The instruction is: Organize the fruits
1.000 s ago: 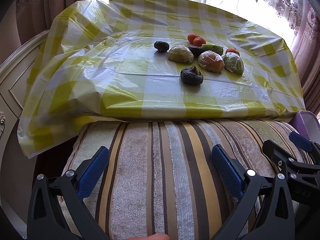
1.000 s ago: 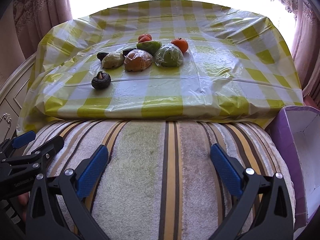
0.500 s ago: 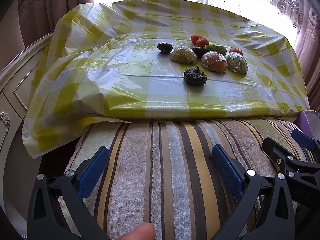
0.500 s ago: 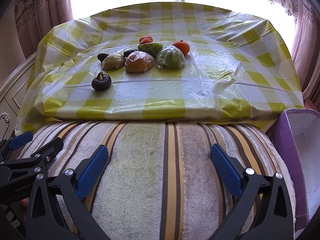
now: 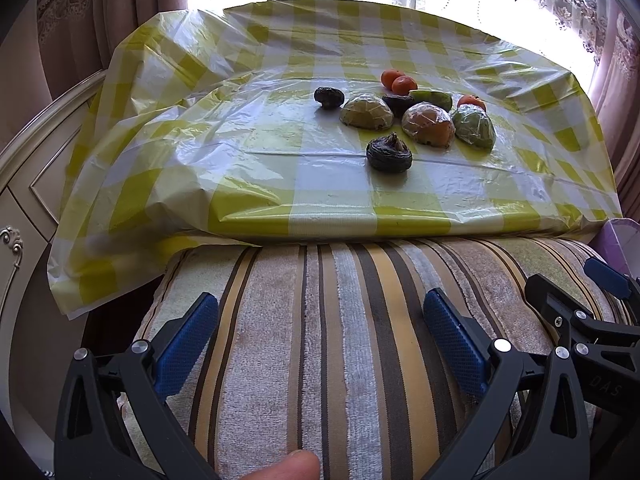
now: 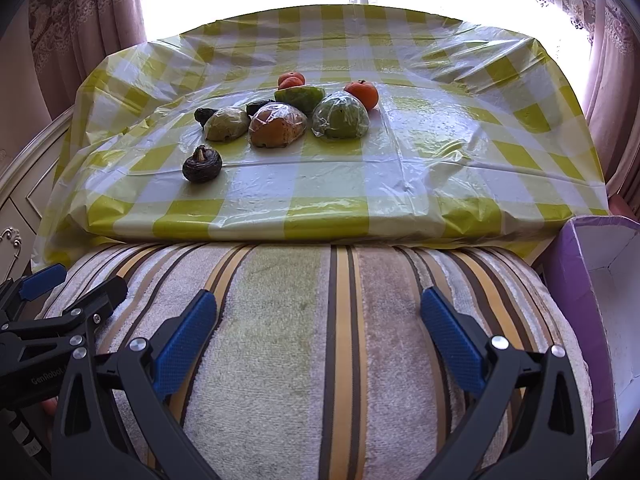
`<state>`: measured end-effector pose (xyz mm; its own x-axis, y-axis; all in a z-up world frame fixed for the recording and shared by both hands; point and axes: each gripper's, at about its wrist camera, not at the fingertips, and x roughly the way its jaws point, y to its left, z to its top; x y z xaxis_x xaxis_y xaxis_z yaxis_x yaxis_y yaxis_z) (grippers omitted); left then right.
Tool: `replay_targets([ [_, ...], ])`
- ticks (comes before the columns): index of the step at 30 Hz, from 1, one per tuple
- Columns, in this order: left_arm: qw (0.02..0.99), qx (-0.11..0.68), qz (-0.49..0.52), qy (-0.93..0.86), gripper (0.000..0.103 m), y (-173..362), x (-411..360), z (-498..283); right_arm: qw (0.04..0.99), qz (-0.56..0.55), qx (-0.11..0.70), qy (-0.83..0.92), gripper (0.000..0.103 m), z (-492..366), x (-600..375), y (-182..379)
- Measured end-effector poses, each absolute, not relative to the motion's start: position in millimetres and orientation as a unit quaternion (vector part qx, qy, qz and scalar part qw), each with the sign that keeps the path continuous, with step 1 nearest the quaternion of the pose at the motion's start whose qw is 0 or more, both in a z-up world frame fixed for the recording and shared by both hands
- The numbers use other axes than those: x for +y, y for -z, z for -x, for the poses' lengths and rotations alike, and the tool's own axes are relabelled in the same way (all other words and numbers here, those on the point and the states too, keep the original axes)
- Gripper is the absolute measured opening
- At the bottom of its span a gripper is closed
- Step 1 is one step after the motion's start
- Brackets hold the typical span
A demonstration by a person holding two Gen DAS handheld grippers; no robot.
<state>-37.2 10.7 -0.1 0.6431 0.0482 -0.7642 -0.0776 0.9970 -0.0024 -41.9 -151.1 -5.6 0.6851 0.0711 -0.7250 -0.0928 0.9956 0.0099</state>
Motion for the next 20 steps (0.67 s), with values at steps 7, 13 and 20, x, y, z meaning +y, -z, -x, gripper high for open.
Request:
replay_targets([
  [7,0.911,0.411,0.019,-0.026,0.099,-2.8,11.6,40.8,0.918,0.014,0.394,-0.044,0.102,41.8,-151.4,5.8],
  [13,0.906,0.422,0.025,-0.023,0.099,-1.2,12.2,37.9,0.918,0.014,0.394,-0.045,0.102,41.7,-151.5,5.7],
  [20,0.906,0.421,0.024,-0.025,0.099,0.1,11.1,38.1,0.918,0.014,0.394,-0.044,0.102,41.5,-151.9,5.7],
])
